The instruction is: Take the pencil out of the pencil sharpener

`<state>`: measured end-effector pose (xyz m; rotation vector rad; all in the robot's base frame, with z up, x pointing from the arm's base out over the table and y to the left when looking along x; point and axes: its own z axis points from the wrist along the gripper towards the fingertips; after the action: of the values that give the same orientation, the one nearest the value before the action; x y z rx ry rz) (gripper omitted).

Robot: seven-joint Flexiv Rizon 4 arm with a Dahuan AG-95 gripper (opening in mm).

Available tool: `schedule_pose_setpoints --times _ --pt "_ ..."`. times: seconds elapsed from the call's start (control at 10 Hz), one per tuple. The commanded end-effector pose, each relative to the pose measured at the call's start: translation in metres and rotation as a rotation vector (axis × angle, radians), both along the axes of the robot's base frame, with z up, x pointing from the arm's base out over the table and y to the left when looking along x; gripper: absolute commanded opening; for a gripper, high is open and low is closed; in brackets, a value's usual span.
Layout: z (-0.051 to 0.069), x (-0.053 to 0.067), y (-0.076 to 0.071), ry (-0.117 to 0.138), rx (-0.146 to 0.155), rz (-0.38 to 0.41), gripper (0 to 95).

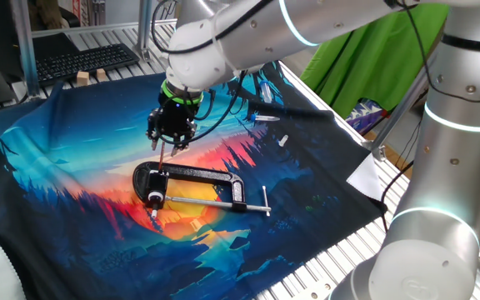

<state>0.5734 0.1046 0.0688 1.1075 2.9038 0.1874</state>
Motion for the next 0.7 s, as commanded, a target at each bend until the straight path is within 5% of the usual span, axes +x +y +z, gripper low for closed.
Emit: schedule_pose_setpoints --times 0.1,0.7 --pt "-0.004 0.002 0.000 -0.005 0.000 -0.001 38.0" --pt "-0.016 0.004 0.002 -0.017 -0.007 0.036 38.0"
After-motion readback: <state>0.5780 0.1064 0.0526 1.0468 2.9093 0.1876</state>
